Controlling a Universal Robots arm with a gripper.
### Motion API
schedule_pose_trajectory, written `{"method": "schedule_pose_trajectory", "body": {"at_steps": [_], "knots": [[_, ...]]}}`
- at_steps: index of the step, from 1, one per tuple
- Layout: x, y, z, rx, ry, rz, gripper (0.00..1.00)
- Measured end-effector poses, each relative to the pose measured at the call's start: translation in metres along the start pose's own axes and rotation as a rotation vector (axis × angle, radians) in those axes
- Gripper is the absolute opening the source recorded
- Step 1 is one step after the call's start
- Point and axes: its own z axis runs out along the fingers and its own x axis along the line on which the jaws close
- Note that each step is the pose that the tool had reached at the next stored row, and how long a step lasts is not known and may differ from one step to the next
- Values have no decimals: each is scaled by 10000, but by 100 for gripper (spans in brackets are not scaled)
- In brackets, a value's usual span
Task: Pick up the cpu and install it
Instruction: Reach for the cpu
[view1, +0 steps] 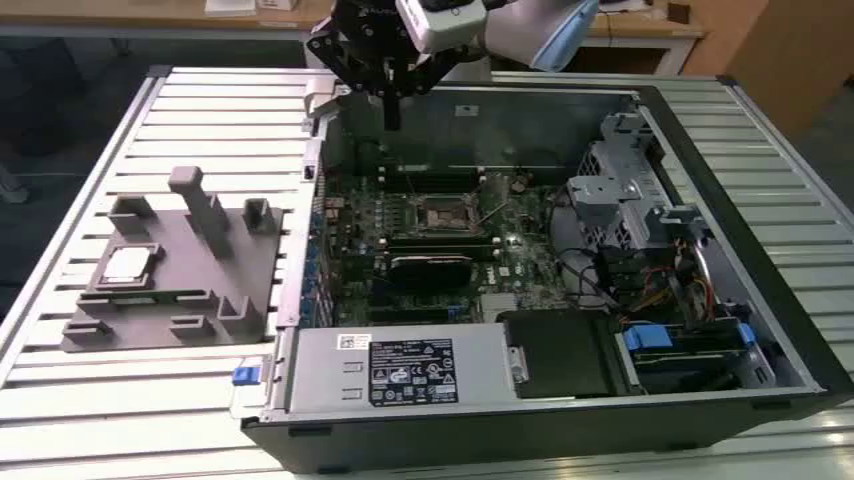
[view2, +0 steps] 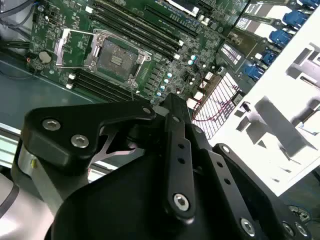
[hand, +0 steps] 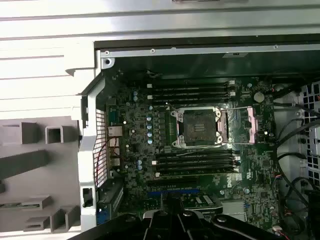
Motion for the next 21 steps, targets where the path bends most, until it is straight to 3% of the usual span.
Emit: {"method": "schedule_pose_trajectory", "body": {"at_steps": [21], "knots": [[77, -6, -2, 1, 0, 0, 11]]}}
